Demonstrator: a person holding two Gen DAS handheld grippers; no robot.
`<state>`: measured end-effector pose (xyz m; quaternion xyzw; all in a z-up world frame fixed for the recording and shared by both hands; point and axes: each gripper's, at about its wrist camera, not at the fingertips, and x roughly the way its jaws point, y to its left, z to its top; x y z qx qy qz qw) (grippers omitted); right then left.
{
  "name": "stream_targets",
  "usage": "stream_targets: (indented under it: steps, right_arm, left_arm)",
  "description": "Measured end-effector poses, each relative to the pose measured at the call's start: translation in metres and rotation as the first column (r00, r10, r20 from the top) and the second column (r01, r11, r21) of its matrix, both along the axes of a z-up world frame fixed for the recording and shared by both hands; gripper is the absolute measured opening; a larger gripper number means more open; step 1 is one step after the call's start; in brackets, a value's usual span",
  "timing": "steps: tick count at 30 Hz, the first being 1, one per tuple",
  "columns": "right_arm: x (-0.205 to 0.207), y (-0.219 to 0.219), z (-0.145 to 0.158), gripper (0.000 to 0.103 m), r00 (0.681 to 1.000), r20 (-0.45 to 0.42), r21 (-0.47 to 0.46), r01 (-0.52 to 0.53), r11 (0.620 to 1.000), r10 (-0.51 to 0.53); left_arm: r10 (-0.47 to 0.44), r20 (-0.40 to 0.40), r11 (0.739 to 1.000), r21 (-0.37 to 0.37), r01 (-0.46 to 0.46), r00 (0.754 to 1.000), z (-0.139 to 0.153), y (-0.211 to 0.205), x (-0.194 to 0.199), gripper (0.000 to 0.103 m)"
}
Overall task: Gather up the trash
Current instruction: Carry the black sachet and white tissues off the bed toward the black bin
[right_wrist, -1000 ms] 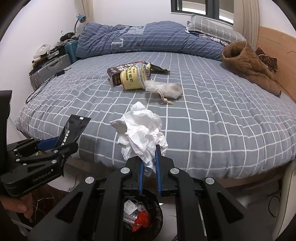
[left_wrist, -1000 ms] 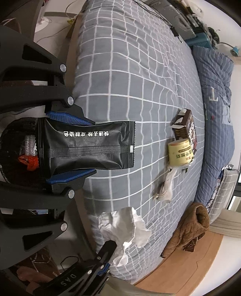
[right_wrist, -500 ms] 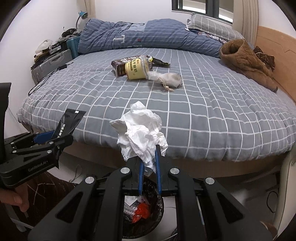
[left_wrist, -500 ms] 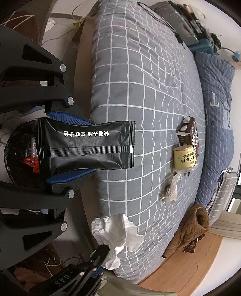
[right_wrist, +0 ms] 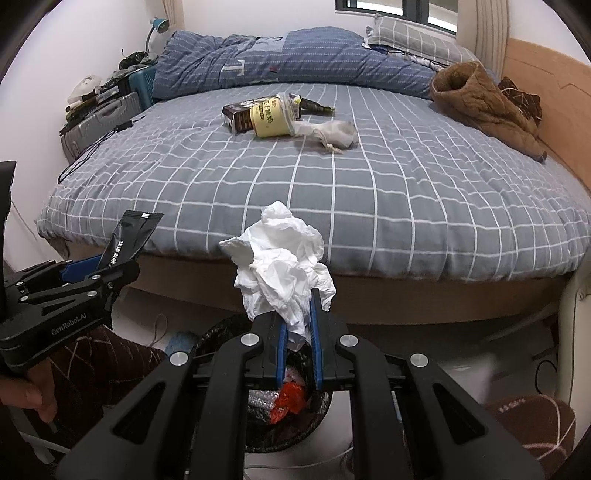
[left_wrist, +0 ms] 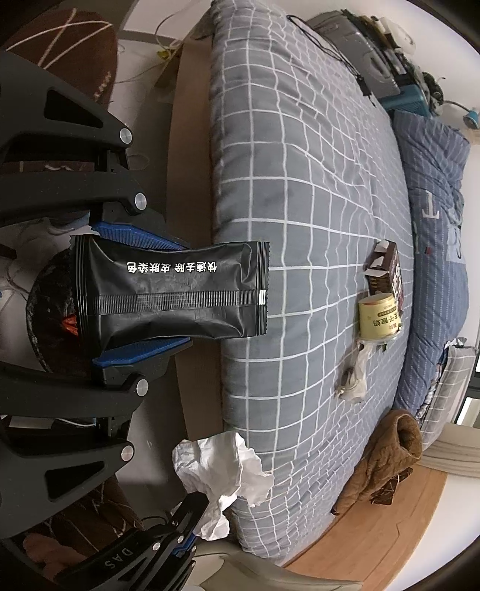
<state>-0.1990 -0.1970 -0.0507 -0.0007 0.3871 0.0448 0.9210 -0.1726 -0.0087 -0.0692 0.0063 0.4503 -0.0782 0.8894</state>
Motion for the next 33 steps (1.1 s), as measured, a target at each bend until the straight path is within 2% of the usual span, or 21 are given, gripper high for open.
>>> stream_targets:
  steps: [5,15,33]
  right_arm:
    - [-0.01,0.0,-0.004,0.011,1.0,-0.011,-0.007,0.003,1.0,-0.003]
    - [-0.028,0.0,-0.014,0.011,0.998,-0.056,-0.004,0.021,1.0,-0.021]
    - [0.015,0.007,-0.086,0.011,0.97,-0.243,-0.015,-0.015,1.0,0.011]
  left_arm:
    - [0.015,-0.02,1.0,0.003,-0.015,1.0,0.0,-0.002,-0.011,0.044]
    - [0.02,-0.076,0.999,-0.039,-0.023,0.997,0.001,-0.005,-0.029,0.044]
    - [-0.02,-0.208,1.0,-0.011,0.018,0.978,-0.081,-0.013,0.006,0.044]
